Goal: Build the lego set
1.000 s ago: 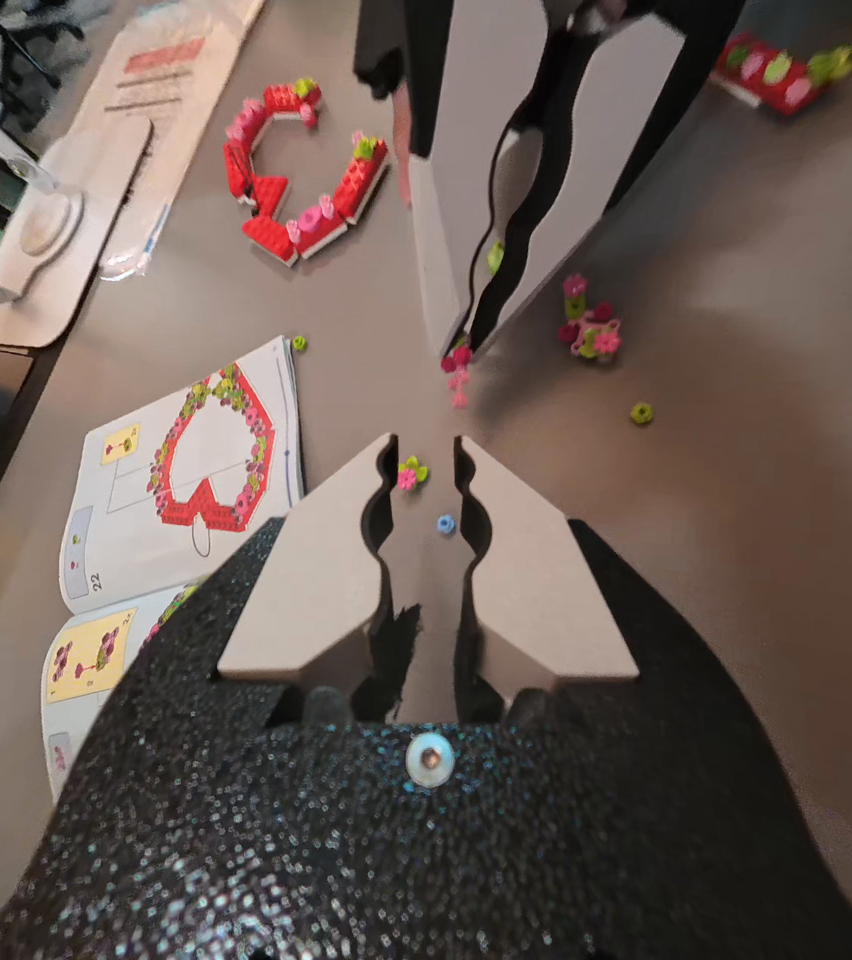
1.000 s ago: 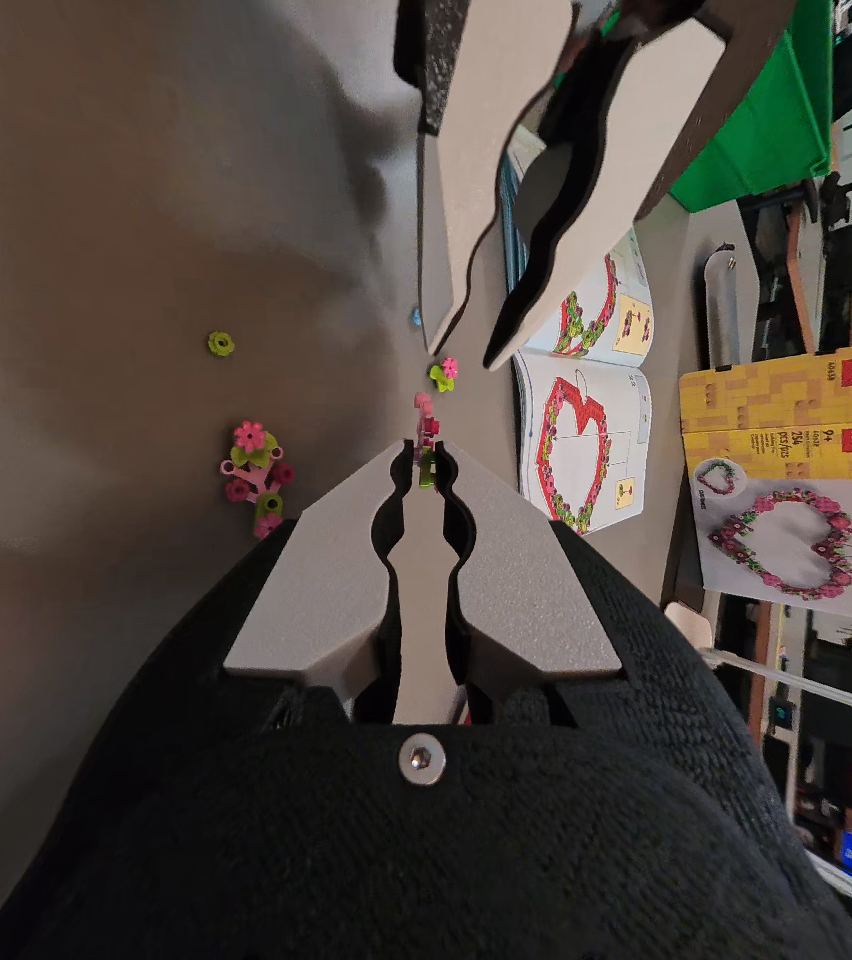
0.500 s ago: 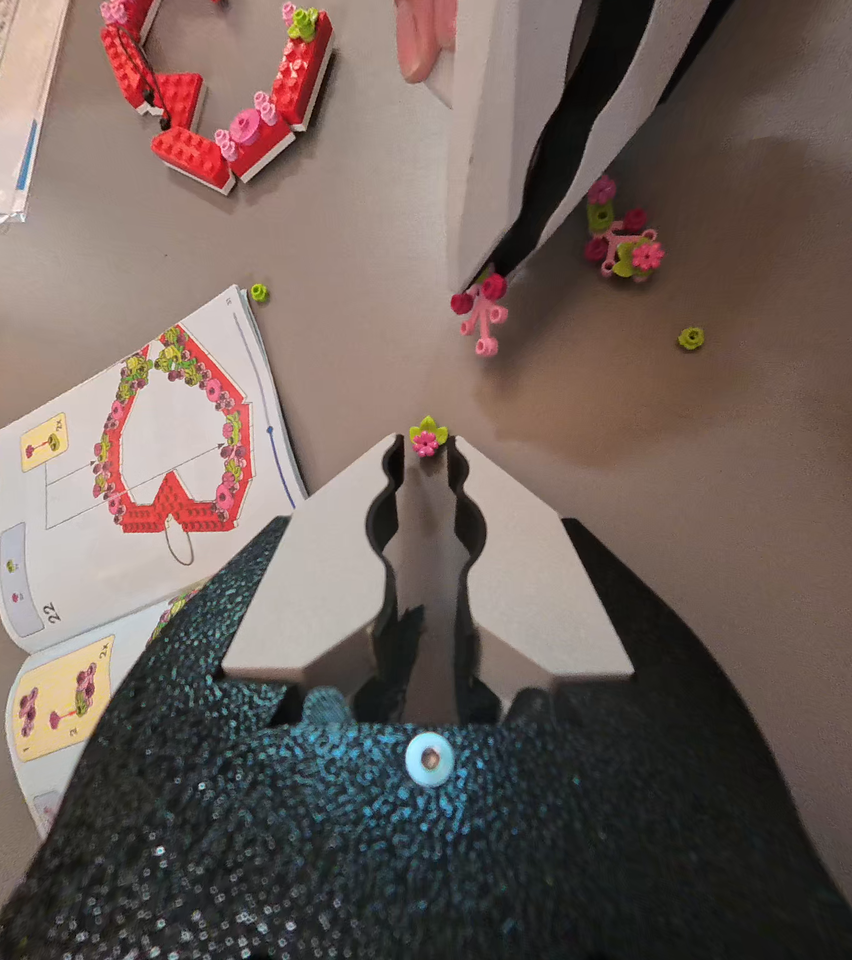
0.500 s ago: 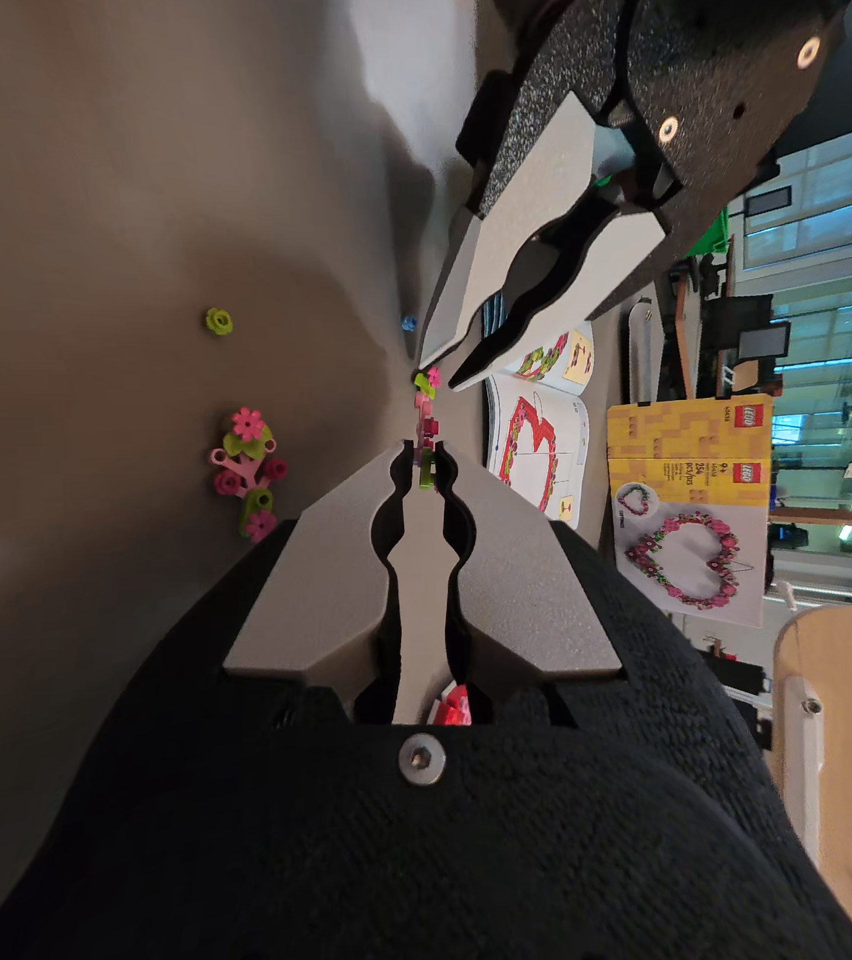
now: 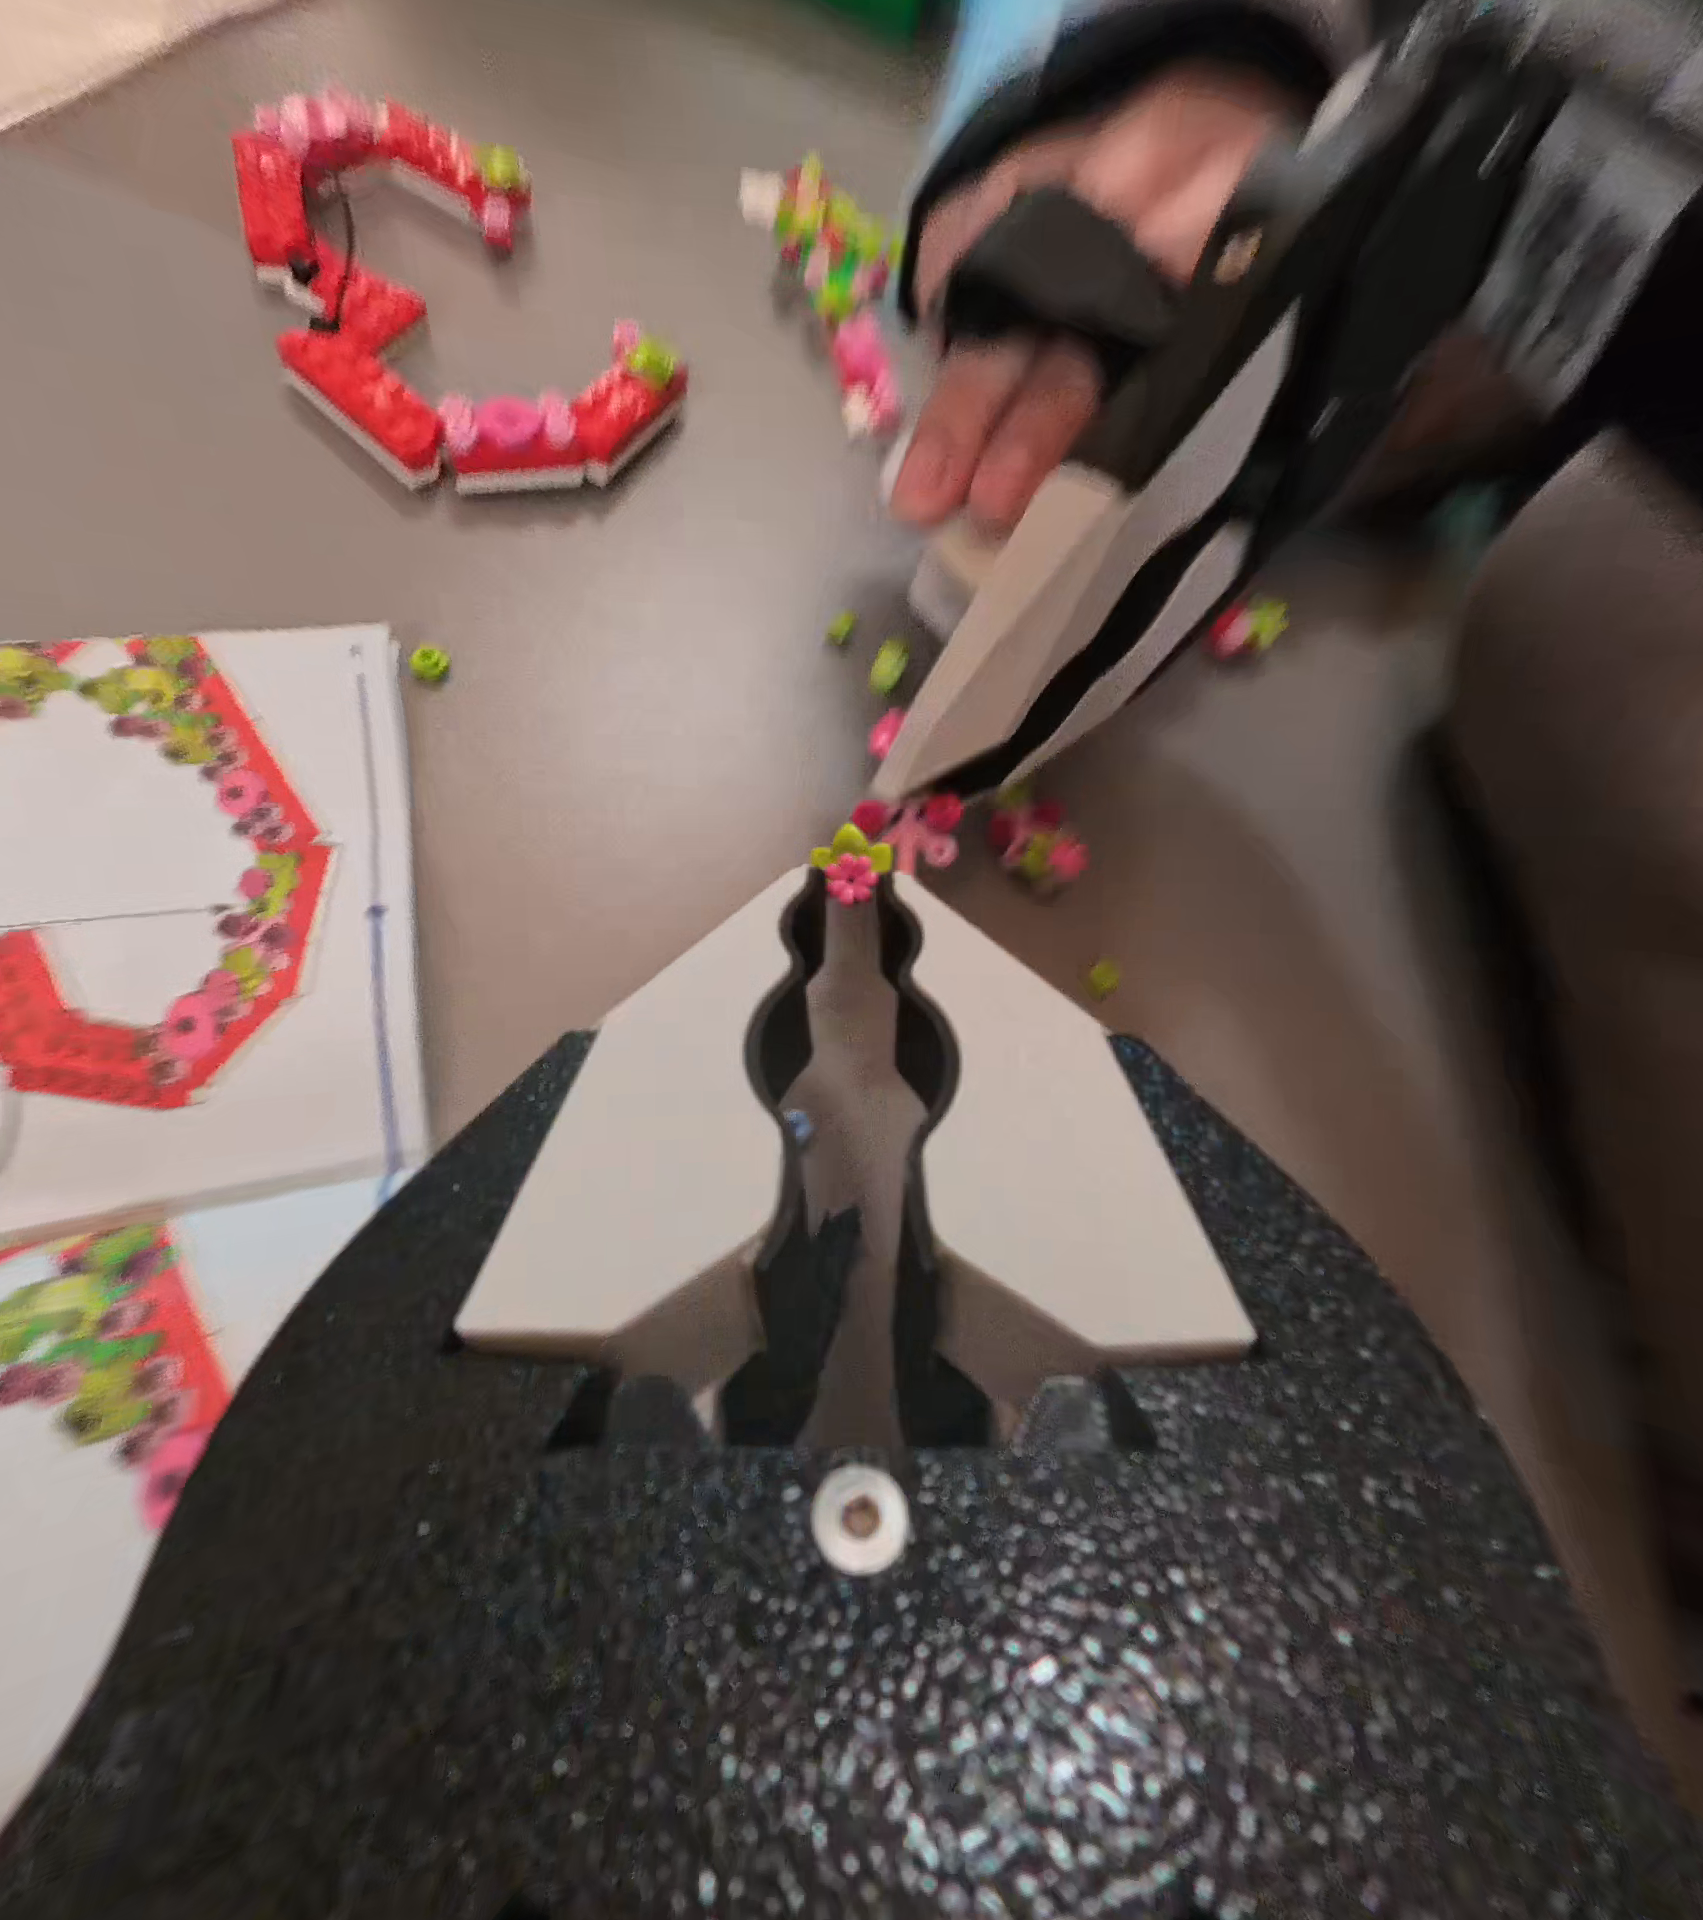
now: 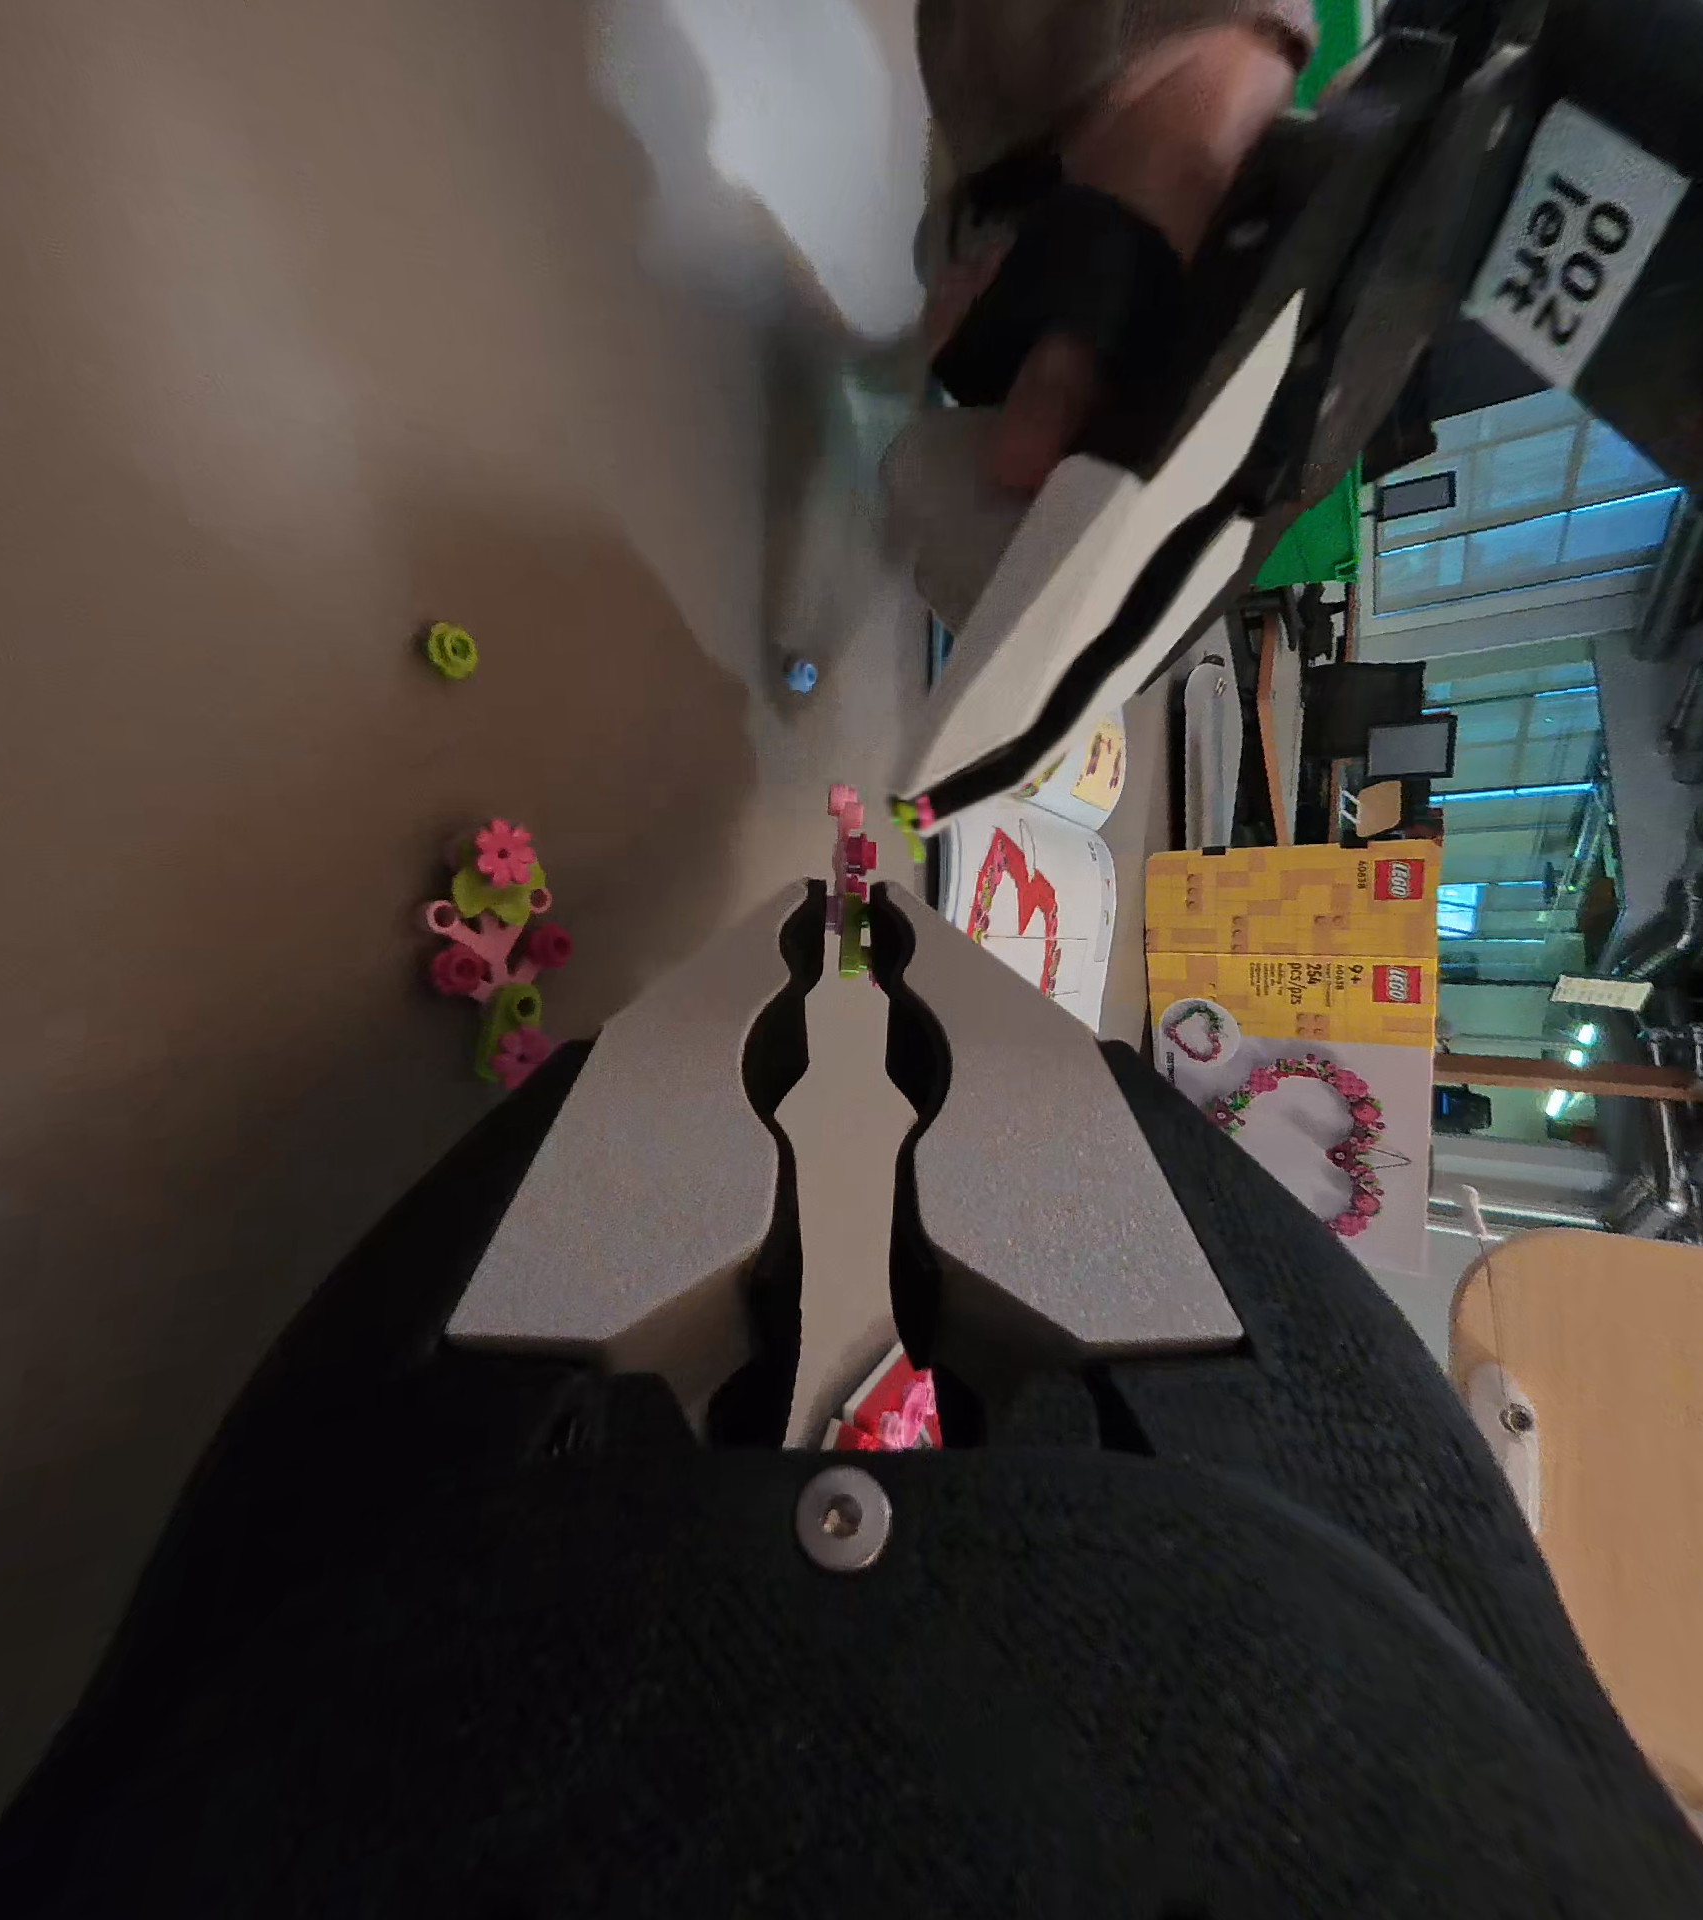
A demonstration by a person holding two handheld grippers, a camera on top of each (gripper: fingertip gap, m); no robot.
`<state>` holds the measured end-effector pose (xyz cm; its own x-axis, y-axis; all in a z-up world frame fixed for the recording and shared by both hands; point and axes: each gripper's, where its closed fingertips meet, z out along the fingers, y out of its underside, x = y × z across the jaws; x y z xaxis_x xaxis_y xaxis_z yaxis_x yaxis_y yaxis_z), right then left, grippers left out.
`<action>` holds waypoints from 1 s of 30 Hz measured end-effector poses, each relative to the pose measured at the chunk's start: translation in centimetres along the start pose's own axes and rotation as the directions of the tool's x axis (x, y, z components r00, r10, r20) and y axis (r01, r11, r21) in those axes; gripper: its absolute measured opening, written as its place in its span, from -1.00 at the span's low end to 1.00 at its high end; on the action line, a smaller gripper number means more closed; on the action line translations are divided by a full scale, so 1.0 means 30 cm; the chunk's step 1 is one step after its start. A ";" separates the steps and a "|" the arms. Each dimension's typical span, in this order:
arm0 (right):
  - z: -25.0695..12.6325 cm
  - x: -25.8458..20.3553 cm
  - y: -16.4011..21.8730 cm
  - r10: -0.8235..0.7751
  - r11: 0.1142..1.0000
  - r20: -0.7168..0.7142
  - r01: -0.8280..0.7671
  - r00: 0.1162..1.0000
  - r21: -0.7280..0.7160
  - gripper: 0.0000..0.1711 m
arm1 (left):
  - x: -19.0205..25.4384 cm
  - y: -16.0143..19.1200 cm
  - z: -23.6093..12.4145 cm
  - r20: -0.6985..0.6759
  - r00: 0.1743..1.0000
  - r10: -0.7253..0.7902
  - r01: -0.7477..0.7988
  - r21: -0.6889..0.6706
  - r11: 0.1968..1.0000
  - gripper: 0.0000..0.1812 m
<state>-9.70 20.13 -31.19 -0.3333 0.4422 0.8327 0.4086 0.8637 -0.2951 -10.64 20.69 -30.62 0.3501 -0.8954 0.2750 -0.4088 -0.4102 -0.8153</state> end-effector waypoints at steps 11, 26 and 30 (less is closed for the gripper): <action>-0.056 0.089 -0.042 0.245 0.962 0.008 -0.244 0.969 0.125 -0.92 | 0.071 -0.097 -0.056 -0.371 0.843 -0.389 0.469 0.152 0.870 -0.92; -0.084 0.090 -0.067 0.327 0.924 0.181 -0.354 0.928 0.144 -0.92 | 0.103 -0.090 -0.063 -0.527 0.714 -0.460 0.574 0.065 0.817 -0.93; -0.080 0.080 -0.065 0.319 0.929 0.193 -0.346 0.928 0.131 -0.92 | 0.106 -0.081 -0.052 -0.523 0.715 -0.464 0.571 0.052 0.820 -0.92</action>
<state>-9.25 18.93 -27.50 -0.3432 0.7322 0.5883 0.3834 0.6810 -0.6239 -9.86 18.57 -26.95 -0.0010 -0.5400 0.8417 -0.0912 -0.8381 -0.5378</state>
